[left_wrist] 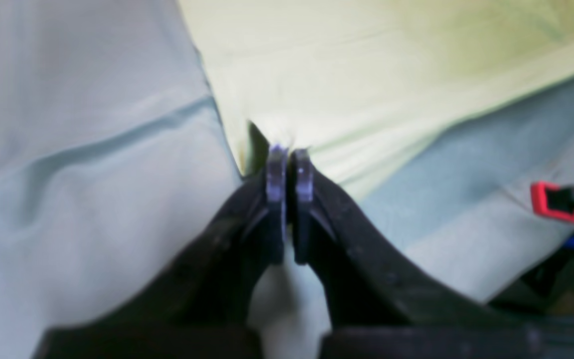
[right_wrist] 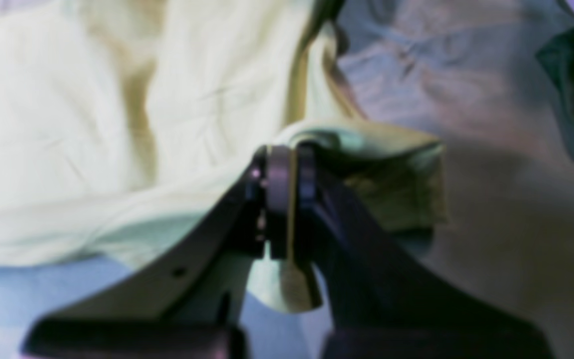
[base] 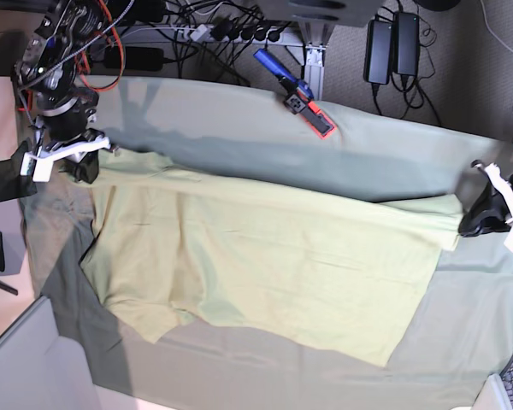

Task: Fold the T-shirt properly
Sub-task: 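Lift both held edges and fold the shirt lengthwise over itself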

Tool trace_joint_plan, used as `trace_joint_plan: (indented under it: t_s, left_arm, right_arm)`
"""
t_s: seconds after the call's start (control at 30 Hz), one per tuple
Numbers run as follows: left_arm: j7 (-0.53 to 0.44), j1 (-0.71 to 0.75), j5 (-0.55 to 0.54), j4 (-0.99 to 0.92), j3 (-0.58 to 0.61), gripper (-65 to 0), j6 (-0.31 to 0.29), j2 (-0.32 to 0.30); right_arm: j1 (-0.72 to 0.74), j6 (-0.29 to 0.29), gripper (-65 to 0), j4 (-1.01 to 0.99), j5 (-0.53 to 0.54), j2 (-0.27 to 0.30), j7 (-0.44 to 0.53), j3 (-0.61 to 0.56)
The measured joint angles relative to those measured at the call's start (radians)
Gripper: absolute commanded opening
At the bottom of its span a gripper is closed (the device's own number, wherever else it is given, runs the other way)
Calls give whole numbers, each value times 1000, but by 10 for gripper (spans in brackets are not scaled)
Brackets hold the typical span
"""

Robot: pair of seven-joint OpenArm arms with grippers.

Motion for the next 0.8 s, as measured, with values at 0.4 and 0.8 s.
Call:
trace_joint_plan:
  t_s: [0.4, 0.8]
  left_arm:
    - [-32, -243, 31, -250, 114, -650, -3, 1]
    - [-100, -313, 116, -287, 224, -286, -3, 0]
  right_arm:
    - [149, 15, -650, -156, -29, -3, 20, -27]
    - [293, 15, -595, -304, -138, -3, 48, -171]
